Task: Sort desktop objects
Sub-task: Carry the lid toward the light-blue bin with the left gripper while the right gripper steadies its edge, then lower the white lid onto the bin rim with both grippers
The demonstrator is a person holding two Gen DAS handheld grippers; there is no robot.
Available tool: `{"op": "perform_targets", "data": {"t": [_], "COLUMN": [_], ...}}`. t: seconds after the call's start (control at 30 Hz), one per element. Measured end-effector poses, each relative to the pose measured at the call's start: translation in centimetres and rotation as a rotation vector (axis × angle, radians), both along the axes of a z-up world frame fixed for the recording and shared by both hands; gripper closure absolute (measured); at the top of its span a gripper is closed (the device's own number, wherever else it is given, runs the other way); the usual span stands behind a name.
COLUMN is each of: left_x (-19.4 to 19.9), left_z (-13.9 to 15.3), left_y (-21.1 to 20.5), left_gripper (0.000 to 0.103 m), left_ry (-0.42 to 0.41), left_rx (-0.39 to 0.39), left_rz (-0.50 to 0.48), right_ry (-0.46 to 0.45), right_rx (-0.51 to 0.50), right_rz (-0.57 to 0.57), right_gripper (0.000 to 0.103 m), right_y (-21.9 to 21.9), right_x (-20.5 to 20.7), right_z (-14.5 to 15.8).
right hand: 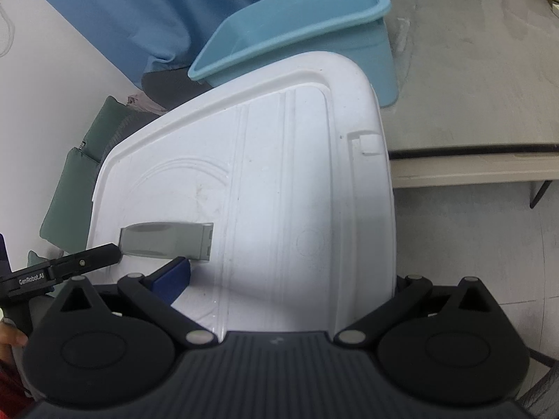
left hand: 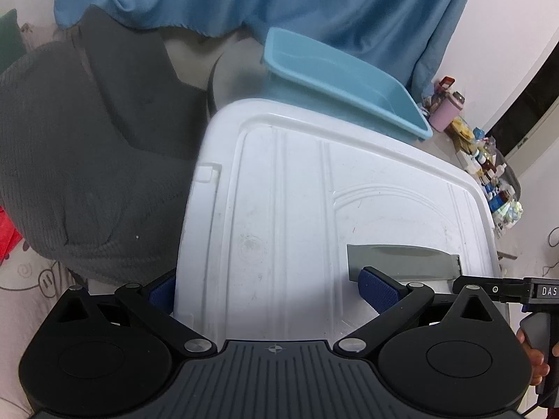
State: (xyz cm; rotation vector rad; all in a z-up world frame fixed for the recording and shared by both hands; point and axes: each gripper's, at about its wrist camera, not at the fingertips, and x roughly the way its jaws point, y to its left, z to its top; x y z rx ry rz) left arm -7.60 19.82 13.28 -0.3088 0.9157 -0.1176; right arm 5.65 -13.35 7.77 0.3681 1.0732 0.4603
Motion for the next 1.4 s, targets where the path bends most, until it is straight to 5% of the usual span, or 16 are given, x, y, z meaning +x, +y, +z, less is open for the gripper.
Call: {"op": "perform_targets", "data": {"t": [1.4], "left_x": [20.5], "left_z": [4.9], "left_y": [-2.7], "left_gripper": [0.000], "left_ry": [-0.039], "left_rx": [0.002], "left_rz": [-0.065], "right_ry": [-0.043], "right_rx": [0.015], "right_rz": [-0.093], "right_gripper": [0.000], "right_y": [-1.3], "right_x": [13.7], "right_z": [3.4]}}
